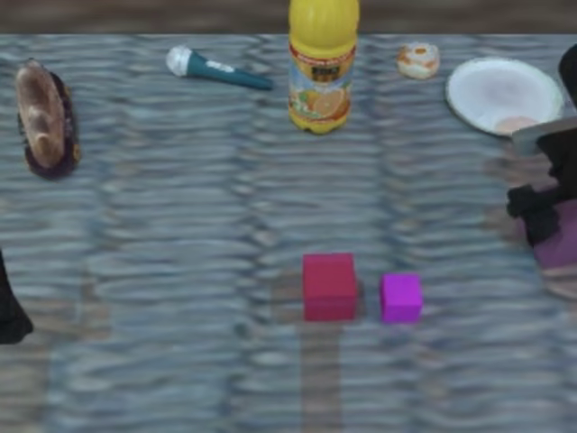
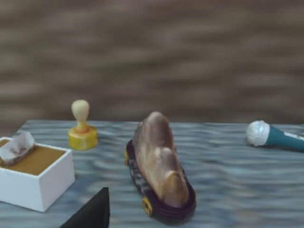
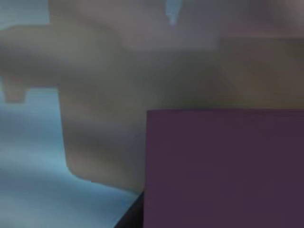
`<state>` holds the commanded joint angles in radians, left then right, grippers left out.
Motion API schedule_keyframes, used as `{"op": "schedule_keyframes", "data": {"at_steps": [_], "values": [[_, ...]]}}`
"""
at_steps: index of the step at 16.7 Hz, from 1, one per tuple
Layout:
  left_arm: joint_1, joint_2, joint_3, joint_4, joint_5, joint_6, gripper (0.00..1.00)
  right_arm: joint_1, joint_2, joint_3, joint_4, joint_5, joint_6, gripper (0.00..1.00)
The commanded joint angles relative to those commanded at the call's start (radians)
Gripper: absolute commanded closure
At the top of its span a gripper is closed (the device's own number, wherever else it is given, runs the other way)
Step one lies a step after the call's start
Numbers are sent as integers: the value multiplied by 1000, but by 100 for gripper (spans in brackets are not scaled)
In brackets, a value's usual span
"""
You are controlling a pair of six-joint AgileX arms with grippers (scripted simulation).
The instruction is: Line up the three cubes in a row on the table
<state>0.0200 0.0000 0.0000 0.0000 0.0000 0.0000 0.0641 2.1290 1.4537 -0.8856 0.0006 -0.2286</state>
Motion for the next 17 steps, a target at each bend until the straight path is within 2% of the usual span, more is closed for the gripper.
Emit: {"op": "schedule_keyframes", "data": {"at_steps": [6, 12, 14, 17], "values": [[0, 0, 0, 0, 0, 0, 0, 5, -70, 125, -205, -1, -1, 100], [0, 0, 0, 0, 0, 0, 0, 3, -78, 141, -226, -1, 3, 100], [0, 0, 0, 0, 0, 0, 0, 31, -55, 174, -244, 0, 35, 100], [0, 0, 0, 0, 0, 0, 0, 128, 30, 303, -314, 2, 159, 100]]}}
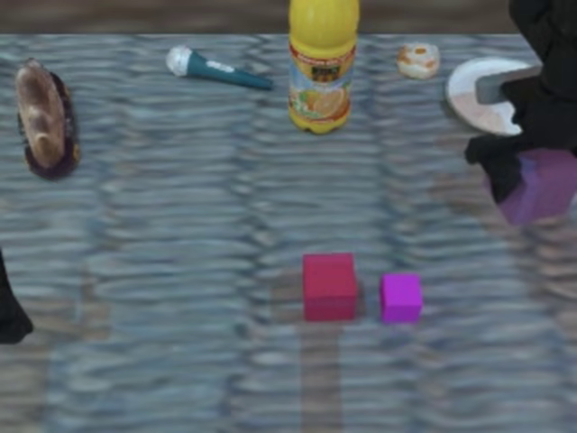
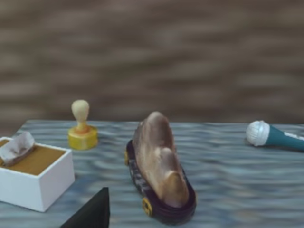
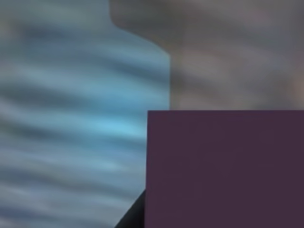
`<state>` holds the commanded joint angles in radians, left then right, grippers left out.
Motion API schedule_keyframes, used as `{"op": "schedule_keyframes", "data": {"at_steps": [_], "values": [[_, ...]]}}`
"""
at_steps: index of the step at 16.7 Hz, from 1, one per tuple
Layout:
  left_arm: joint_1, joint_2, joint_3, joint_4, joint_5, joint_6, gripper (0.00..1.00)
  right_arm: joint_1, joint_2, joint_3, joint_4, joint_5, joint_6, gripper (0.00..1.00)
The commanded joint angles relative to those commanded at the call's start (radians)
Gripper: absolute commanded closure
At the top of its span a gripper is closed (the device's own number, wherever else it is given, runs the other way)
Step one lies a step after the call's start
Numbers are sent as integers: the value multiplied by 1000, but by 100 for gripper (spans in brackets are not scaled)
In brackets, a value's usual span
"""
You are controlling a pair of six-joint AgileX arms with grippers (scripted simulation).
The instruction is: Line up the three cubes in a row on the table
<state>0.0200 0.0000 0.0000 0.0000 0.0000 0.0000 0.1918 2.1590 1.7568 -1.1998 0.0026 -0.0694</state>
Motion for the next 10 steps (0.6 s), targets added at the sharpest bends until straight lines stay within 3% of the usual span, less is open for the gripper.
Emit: {"op": "schedule_keyframes", "data": {"at_steps": [10], "values": [[0, 0, 0, 0, 0, 0, 0, 519, 417, 802, -368, 4, 746, 100]]}}
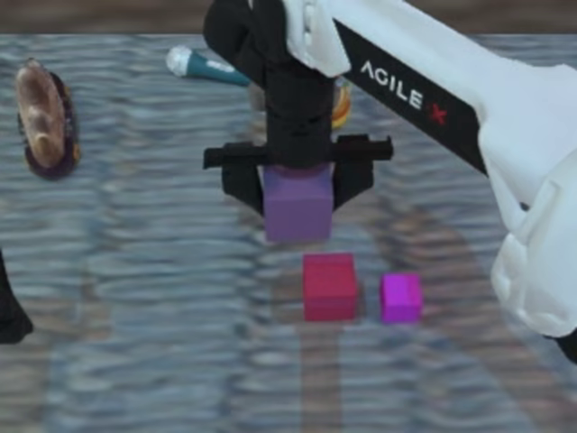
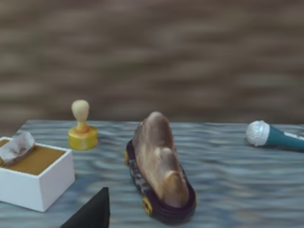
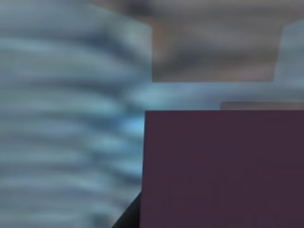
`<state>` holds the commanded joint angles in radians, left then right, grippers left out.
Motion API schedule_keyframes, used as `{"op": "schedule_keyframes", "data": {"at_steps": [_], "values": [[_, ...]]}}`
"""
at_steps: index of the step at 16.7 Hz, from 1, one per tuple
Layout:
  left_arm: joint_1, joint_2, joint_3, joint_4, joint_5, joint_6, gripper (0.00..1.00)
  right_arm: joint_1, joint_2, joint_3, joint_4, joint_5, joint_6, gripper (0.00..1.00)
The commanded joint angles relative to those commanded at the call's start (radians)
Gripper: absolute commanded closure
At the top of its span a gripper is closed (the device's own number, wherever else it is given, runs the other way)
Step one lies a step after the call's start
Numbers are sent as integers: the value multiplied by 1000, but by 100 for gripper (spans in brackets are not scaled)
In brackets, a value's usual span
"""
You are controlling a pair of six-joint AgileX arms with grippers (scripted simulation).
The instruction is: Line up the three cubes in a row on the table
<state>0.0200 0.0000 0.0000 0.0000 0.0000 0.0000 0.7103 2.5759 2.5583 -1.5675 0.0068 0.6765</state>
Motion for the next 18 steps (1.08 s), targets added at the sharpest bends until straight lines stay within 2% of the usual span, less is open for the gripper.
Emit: {"op": "schedule_keyframes", "data": {"at_steps": [3, 6, 13, 18], "values": [[0, 0, 0, 0, 0, 0, 0, 122, 75, 160, -71, 5, 162, 100], [0, 0, 0, 0, 0, 0, 0, 180, 107, 227, -103, 9, 230, 100], [0, 0, 0, 0, 0, 0, 0, 183, 137, 265, -117, 9, 233, 100], [0, 0, 0, 0, 0, 0, 0, 187, 315, 529, -205, 11, 239, 100]]}}
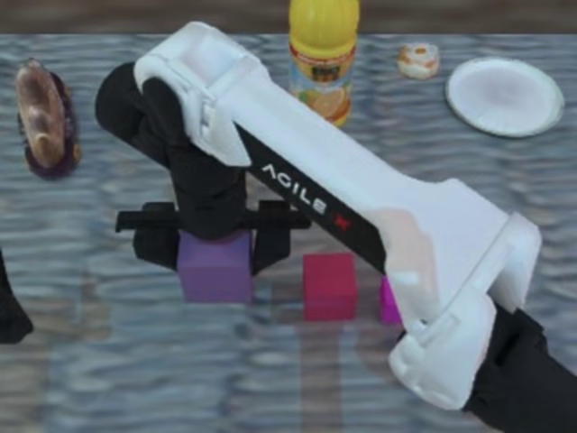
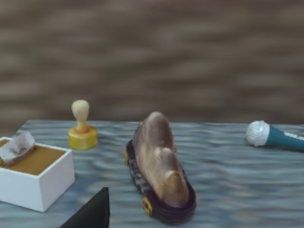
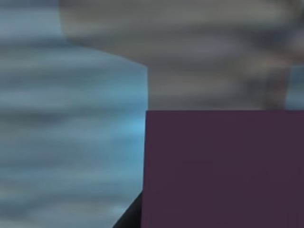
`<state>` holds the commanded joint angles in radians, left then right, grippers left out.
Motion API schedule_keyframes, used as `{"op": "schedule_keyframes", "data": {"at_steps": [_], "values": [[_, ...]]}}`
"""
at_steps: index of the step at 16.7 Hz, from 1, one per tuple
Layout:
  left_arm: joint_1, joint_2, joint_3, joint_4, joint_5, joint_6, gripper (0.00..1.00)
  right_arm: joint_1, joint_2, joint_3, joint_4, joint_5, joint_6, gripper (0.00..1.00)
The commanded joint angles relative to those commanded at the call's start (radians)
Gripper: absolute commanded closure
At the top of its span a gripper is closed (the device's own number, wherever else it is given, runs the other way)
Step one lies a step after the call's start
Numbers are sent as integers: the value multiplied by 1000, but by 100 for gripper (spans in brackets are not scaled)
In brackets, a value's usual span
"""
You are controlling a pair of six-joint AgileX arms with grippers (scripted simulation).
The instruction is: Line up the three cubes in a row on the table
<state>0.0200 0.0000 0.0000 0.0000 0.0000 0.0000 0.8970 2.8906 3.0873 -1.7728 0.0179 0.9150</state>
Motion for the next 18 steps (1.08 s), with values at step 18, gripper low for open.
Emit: {"op": "schedule_keyframes", "data": {"at_steps": [18], "values": [[0, 0, 0, 0, 0, 0, 0, -2, 278, 421, -135, 6, -3, 62]]}}
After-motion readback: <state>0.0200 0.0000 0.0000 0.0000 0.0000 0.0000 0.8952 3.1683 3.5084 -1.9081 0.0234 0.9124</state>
